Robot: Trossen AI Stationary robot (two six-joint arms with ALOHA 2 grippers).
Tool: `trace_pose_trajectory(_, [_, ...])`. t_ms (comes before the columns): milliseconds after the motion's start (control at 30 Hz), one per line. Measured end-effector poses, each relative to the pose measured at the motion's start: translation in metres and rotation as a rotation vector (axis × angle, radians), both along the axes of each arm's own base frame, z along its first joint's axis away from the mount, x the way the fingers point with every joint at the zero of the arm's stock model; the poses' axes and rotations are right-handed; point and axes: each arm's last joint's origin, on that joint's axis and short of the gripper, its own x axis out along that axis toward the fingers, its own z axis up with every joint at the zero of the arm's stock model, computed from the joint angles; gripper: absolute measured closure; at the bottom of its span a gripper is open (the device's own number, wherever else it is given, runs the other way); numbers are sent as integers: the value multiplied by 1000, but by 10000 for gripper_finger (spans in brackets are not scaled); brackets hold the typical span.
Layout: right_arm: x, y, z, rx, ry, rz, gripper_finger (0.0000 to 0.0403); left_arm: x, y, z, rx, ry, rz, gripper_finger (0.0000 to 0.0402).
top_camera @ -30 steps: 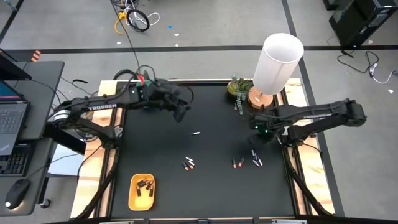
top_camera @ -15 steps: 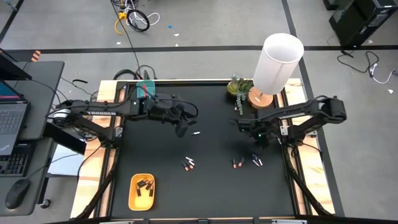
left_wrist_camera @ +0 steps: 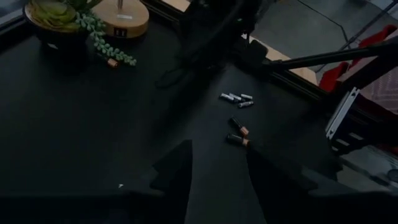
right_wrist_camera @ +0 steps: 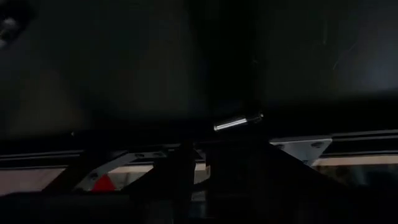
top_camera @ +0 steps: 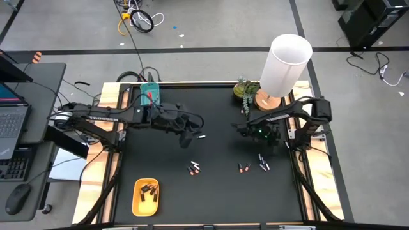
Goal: Sort batteries
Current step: Put the silver battery into the blue bin
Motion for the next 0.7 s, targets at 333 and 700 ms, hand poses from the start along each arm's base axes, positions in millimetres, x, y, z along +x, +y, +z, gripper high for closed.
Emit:
trace_pose_trajectory(333, [-7,-21,-12,29,57,65,236,0,-5,0,-13,-1,0,234])
trace_pose_trajectory(700, [-12,-19,-26,82,56,11,152,0,-5,0,-13,-3,10,234])
